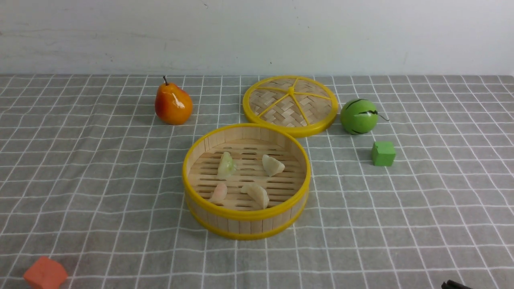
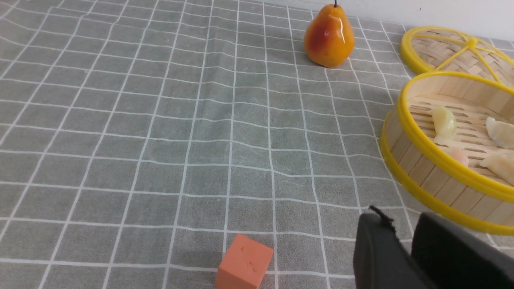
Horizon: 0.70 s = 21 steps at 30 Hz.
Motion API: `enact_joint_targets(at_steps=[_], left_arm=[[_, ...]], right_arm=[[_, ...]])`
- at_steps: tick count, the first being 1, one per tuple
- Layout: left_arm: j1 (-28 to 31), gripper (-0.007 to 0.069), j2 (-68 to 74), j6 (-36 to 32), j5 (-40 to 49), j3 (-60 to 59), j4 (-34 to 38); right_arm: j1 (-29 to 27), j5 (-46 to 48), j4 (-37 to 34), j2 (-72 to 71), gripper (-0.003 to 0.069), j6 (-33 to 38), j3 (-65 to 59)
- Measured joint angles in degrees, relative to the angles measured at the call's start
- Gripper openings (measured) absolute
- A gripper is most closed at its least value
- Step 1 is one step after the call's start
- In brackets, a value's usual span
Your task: Put the dumplings into the steamer on the table with the grey tablecloth.
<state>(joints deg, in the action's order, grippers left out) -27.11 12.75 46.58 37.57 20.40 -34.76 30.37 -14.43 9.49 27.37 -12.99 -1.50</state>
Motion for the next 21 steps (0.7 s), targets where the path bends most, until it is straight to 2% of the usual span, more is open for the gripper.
enact_joint_targets(at_steps=[3,6,11,15,17,21], left_arm=[[0.0,0.0137,0.0,0.0,0.05,0.0,-0.16],[0.0,0.0141,0.0,0.0,0.0,0.0,-0.16],[0.0,0.0143,0.0,0.0,0.0,0.0,-0.2],[0.0,0.0144,-0.05,0.0,0.01,0.0,-0.2],[0.0,0.0147,-0.05,0.0,0.09,0.0,-0.2],[0.0,0.015,-0.05,0.0,0.03,0.0,-0.2]], right_arm=[[-1.13,4.63,0.18,-3.24,-0.0004,0.05,0.0],[-5.78,12.53,0.05,-11.16,-0.0004,0.05,0.0],[-16.19,22.2,-2.21,-25.54,-0.0004,0.05,0.0],[-24.82,29.72,-4.83,-27.95,-0.0004,0.26,0.0],[-26.98,34.35,-5.57,-27.95,-0.0004,0.69,0.09],[-27.5,35.82,-6.5,-27.95,-0.0004,1.56,0.39]])
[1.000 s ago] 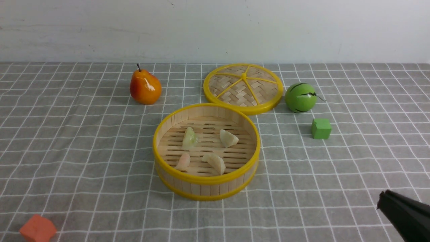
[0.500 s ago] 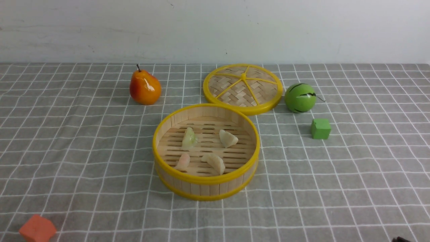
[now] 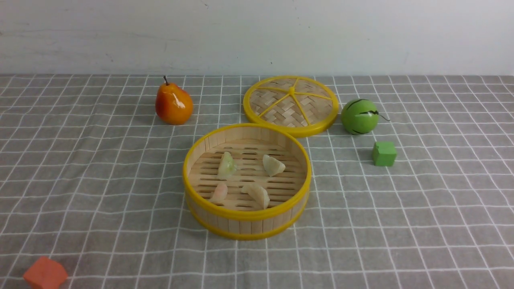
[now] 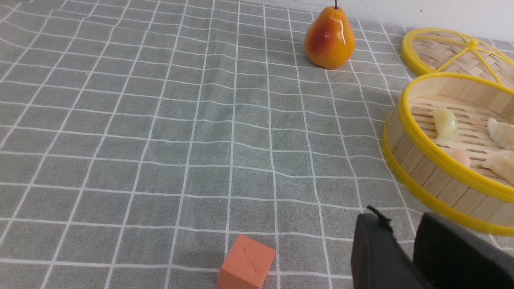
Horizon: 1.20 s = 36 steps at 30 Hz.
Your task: Put the dumplings into the steamer on the table with the grey tablecloth.
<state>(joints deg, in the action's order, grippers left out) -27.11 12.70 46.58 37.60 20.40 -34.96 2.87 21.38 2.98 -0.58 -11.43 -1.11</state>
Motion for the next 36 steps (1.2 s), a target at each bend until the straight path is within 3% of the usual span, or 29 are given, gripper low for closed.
enact_joint_targets(at_steps=[31,34,36], left_arm=[[0.38,0.0175,-3.79,-0.07,0.45,-2.36,-1.06],[4.85,0.0175,-8.24,-0.53,-1.24,-4.79,-1.33],[12.43,0.0163,-12.46,-5.18,-10.8,-8.22,1.88]], right_arm=[[-0.1,0.24,-0.85,-0.05,0.0022,0.63,0.05],[-0.1,0.24,-0.85,-0.05,0.0027,0.63,0.05],[-0.1,0.24,-0.85,-0.05,0.0032,0.63,0.05]])
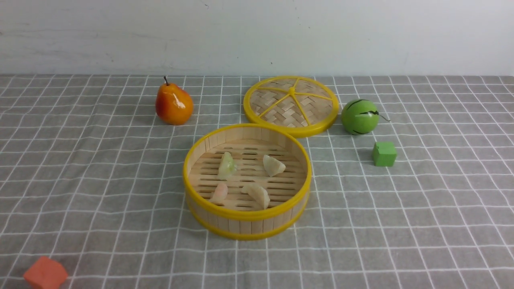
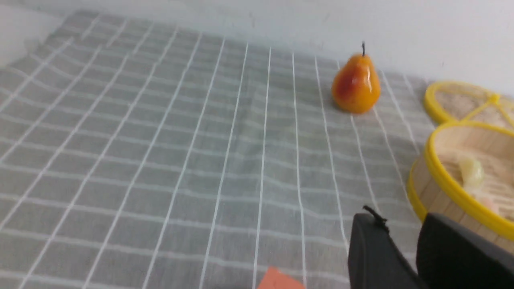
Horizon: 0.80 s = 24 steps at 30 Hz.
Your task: Put the dumplings into the steamer on the table with the grey tablecloth.
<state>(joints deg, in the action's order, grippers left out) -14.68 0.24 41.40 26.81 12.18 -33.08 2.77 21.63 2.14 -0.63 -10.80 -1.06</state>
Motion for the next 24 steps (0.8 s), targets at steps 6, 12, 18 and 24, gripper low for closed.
enact_joint_targets(at_steps=[6,12,18,24], left_arm=[[12.95,0.0009,-0.84,-17.77,-26.3,-10.14,12.41],[16.29,-0.0014,-0.84,-21.31,-25.64,-13.64,19.58],[16.29,-0.0014,-0.84,-20.99,-8.49,-13.97,26.86],[16.29,-0.0014,-0.84,-24.82,-5.42,-13.97,30.55]], right_arm=[[0.0,0.04,0.0,0.0,0.0041,0.07,0.0],[0.0,0.04,-0.01,0.0,0.0044,0.41,0.0],[0.0,0.04,-0.01,0.0,0.0057,0.46,0.0],[0.0,0.04,-0.01,0.0,0.0066,0.46,0.0]])
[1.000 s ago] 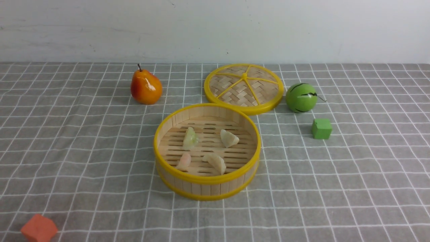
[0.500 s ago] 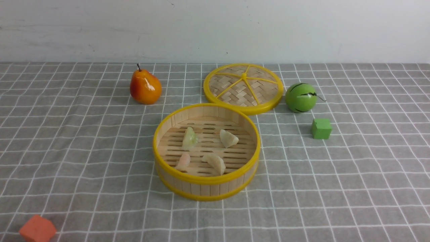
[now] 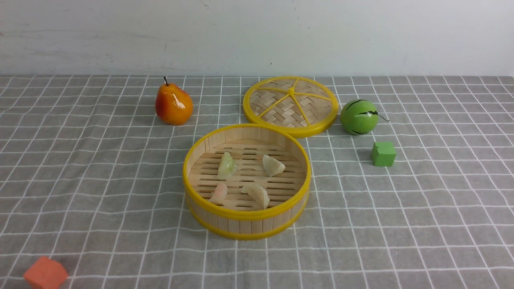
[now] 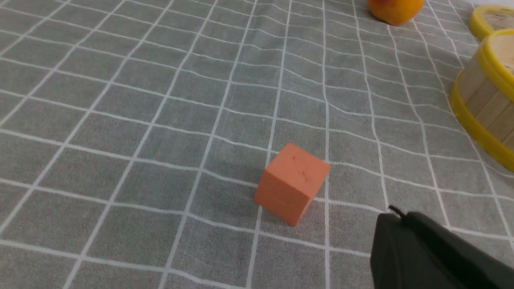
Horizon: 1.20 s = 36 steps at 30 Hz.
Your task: Put the dumplings into the steamer on the table with the grey tablecloth.
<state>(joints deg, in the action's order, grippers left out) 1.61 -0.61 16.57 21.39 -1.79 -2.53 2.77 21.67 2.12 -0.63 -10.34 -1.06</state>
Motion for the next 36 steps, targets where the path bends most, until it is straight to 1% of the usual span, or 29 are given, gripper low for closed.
enact_joint_targets(at_steps=[4,10,18,24,29,36], left_arm=[[-0.06,-0.0014,0.0,-1.03,0.33,0.0,0.63],[-3.11,-0.0014,0.0,-1.92,0.56,0.0,1.49],[-3.11,-0.0014,0.0,-1.92,0.65,0.0,1.49],[-3.7,-0.0014,0.0,-5.06,0.7,0.0,2.92],[-4.82,-0.0014,0.0,-5.77,0.7,0.0,3.36],[-4.83,-0.0014,0.0,-5.77,0.83,0.0,3.41]], right_arm=[[0.0,0.0,0.0,0.0,0.0073,0.0,0.0],[0.0,0.0,0.0,0.0,0.008,0.0,0.0],[0.0,0.0,0.0,0.0,0.0093,0.0,0.0],[0.0,0.0,0.0,0.0,0.0095,0.01,0.0],[0.0,0.0,0.0,0.0,0.0097,0.01,0.0],[0.0,0.0,0.0,0.0,0.0108,0.01,0.0]])
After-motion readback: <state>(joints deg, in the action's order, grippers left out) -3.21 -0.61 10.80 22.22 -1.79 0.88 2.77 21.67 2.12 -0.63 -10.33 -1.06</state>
